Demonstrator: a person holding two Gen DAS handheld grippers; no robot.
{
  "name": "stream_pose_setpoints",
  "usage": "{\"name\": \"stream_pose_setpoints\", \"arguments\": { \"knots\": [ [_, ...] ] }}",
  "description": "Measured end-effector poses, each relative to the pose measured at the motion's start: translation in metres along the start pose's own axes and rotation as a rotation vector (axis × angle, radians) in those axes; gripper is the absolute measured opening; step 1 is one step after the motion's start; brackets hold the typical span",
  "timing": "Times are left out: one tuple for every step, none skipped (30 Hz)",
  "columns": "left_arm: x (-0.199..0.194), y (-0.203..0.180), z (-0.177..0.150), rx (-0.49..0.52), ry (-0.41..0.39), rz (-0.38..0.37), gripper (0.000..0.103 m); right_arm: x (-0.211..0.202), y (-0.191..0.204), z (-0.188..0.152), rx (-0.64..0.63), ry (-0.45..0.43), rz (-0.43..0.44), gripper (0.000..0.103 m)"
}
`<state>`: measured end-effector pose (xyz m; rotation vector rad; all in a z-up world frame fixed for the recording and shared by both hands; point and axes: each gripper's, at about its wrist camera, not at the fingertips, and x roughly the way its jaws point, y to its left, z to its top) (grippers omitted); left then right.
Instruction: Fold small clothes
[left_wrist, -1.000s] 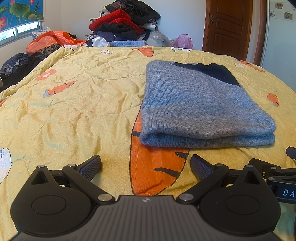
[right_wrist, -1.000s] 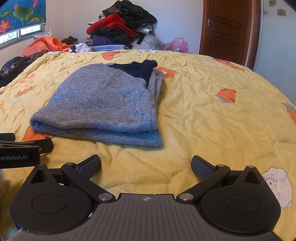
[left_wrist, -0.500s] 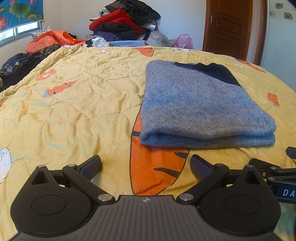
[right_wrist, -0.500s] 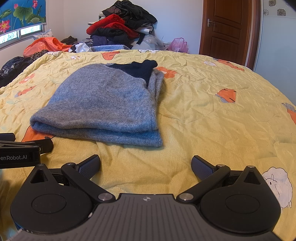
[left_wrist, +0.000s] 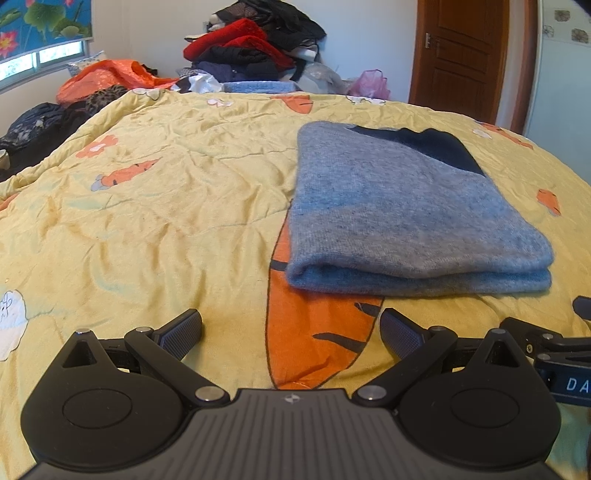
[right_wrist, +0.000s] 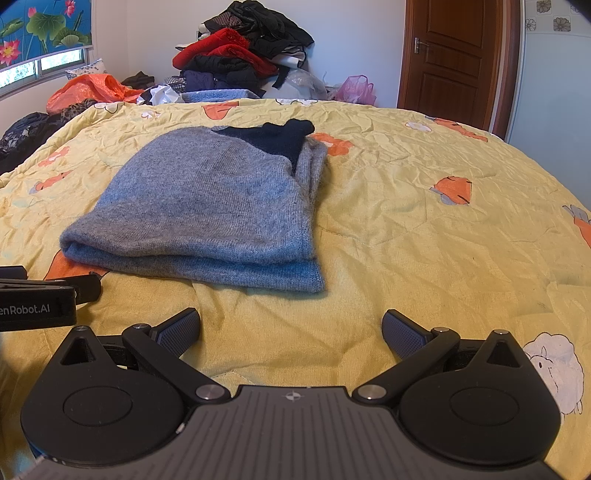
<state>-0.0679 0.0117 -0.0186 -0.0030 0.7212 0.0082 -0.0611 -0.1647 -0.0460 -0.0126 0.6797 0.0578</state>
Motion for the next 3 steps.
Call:
{"name": "stream_pose_setpoints", "arguments": {
  "knots": [
    [0.0006, -0.0006, 0.0001, 0.004, 0.002, 0.002, 0.103, 0.0, 0.0001, 0.0, 0.0, 0.0, 0.0, 0.103],
    [0.0014, -0.0007, 0.0005, 0.007, 0.003, 0.002, 0.103, 0.0001, 0.0, 0.0001, 0.0, 0.0, 0.0, 0.103],
    [0.0019, 0.0002, 0.0007, 0.007, 0.004, 0.0, 0.103, 0.0001, 0.0, 0.0001, 0.0, 0.0, 0.0, 0.103]
  ]
}}
